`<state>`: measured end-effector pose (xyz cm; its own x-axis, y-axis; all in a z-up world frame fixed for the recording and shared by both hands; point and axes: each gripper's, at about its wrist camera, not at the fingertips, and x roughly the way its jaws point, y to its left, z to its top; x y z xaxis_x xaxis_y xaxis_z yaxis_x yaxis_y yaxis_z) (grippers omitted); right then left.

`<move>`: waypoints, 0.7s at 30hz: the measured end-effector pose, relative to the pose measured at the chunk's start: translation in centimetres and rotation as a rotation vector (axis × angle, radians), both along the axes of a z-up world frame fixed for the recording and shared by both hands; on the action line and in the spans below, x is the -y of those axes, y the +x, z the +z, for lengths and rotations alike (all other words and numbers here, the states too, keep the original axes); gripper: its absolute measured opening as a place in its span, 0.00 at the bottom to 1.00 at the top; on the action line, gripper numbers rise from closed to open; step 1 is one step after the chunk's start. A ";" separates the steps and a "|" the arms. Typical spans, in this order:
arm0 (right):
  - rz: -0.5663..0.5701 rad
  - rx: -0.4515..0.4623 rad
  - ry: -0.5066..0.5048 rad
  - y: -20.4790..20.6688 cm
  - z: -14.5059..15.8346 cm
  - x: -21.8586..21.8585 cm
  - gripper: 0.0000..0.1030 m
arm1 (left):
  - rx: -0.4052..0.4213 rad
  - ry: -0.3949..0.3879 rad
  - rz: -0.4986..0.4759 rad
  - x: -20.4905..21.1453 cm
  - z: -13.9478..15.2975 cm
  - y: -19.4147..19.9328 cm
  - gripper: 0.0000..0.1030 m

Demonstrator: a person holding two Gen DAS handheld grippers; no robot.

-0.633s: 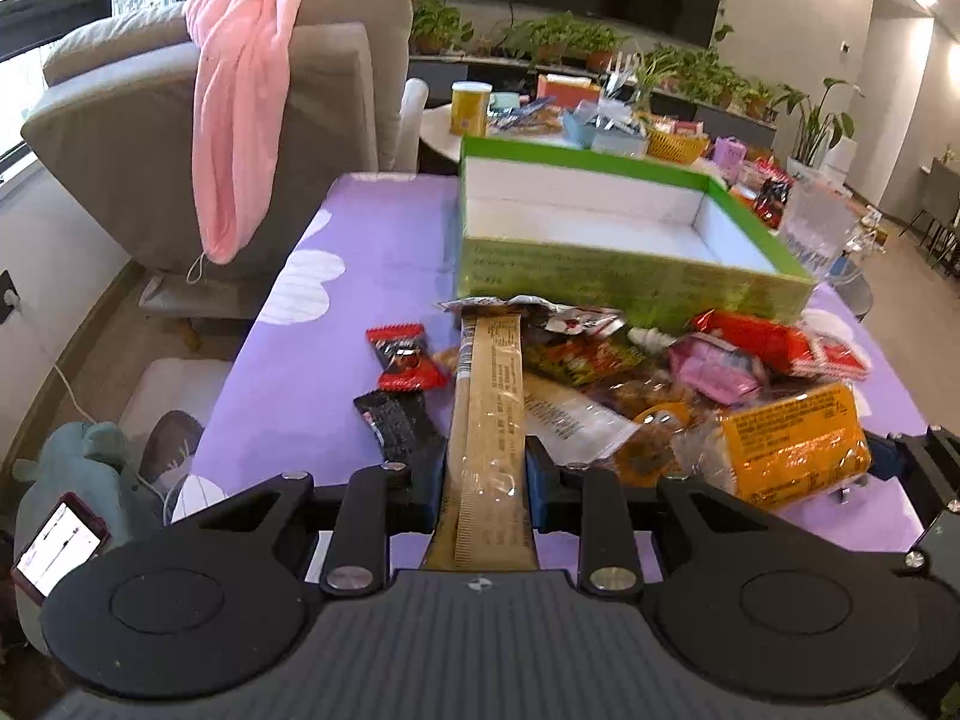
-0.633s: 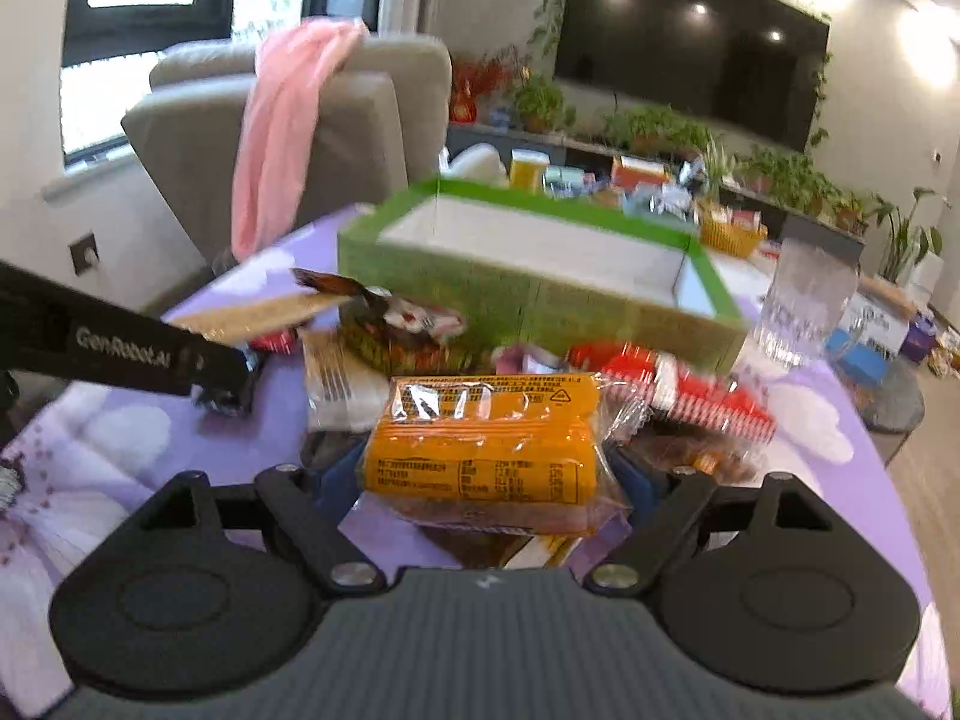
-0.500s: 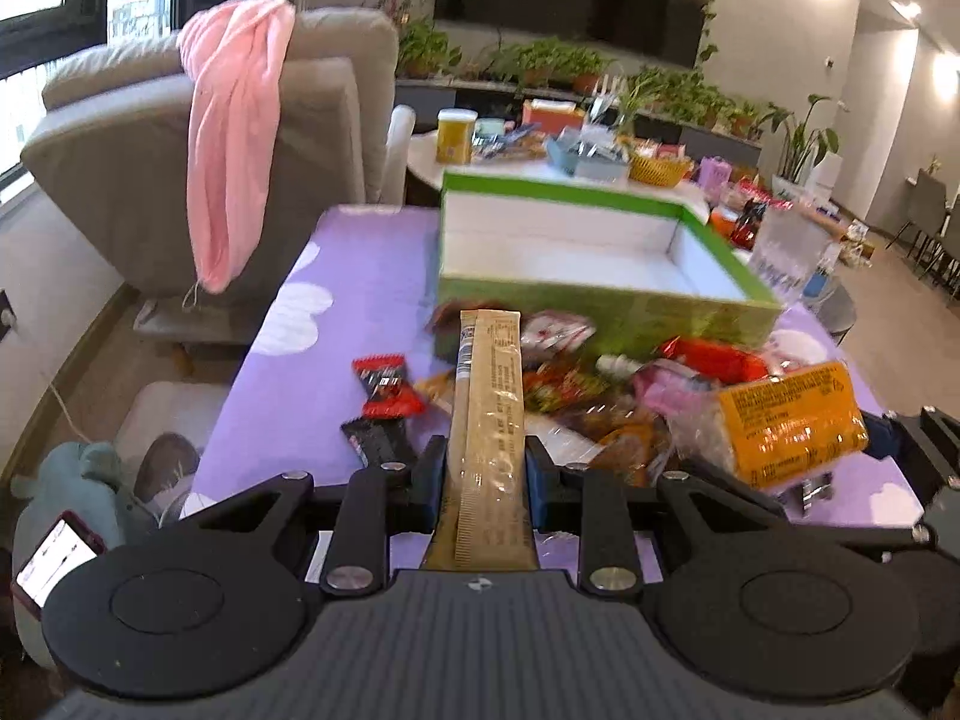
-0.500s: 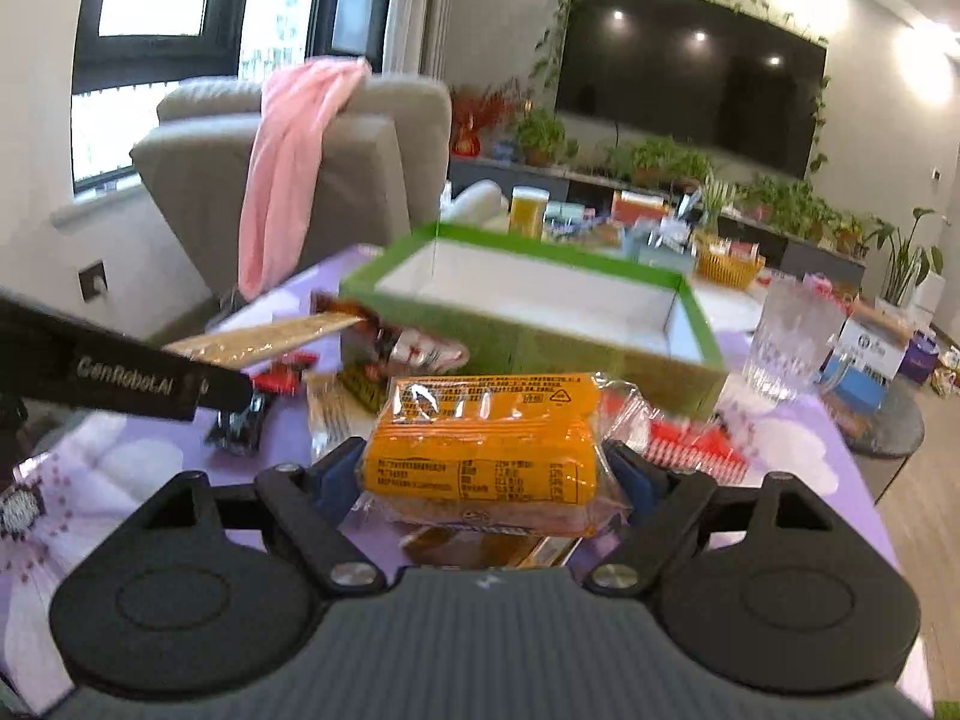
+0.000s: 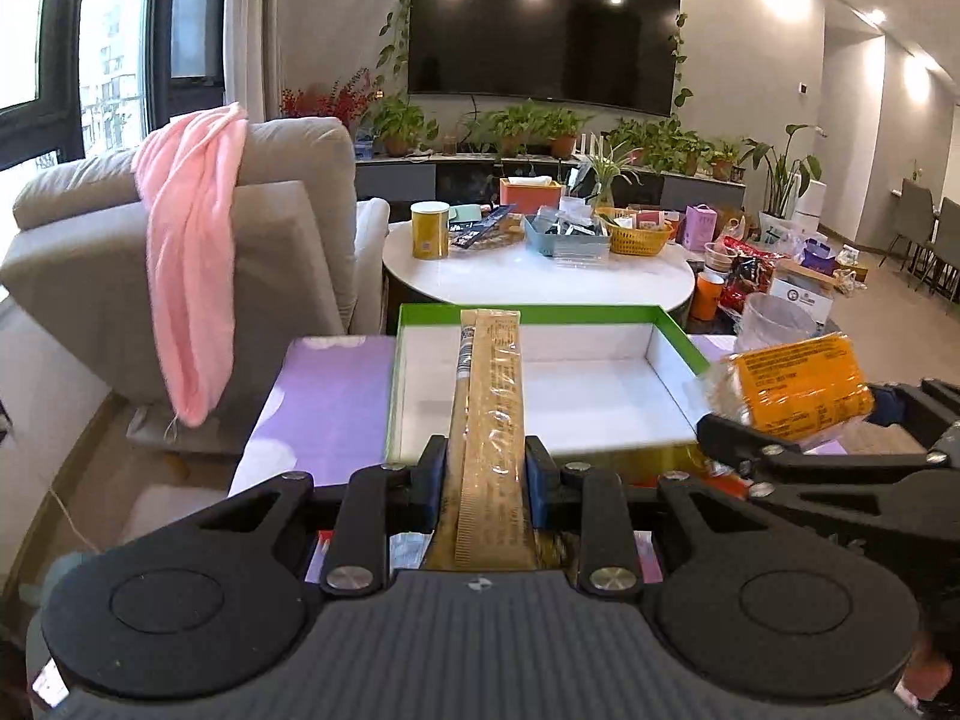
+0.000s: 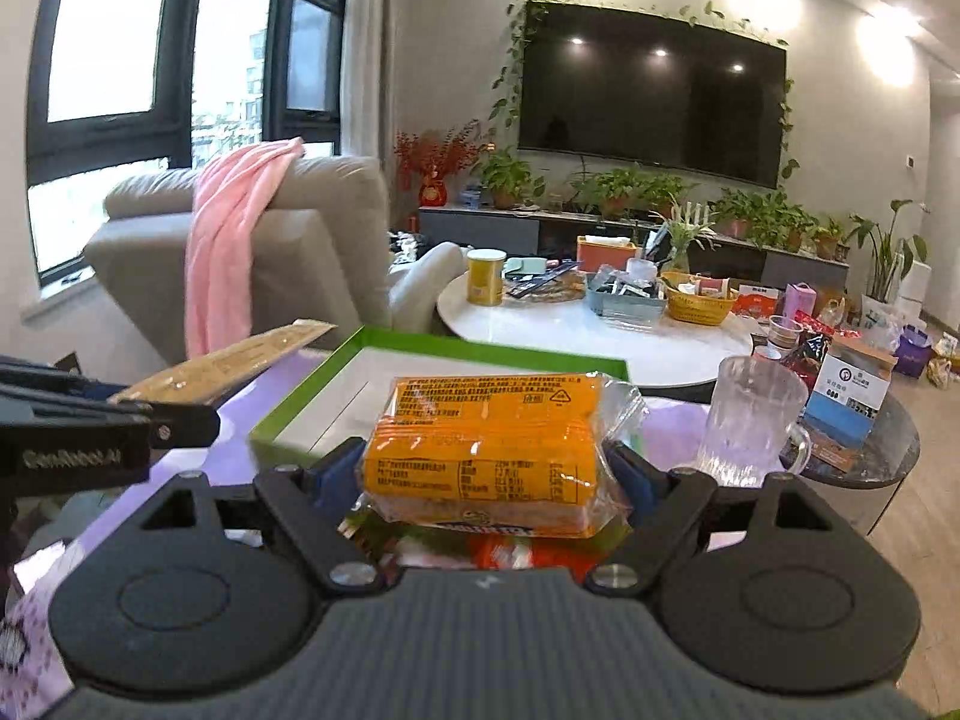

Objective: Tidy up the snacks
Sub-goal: 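Carry both snacks into the green box and open both tools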

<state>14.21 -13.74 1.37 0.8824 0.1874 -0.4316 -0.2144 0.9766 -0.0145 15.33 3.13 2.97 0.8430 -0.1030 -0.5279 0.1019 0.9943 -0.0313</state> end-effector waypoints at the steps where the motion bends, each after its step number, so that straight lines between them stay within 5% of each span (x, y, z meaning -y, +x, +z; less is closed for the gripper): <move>1: -0.005 -0.007 0.008 0.6 0.0 0.3 0.58 | -0.004 -0.002 -0.005 0.2 0.0 1.0 0.23; 10: -0.044 -0.123 0.062 7.7 -1.7 1.5 0.58 | -0.061 0.004 0.022 1.6 -2.2 9.1 0.23; 21: -0.045 -0.240 0.080 11.1 -5.5 1.0 0.59 | -0.177 0.021 0.037 2.1 -6.3 13.2 0.24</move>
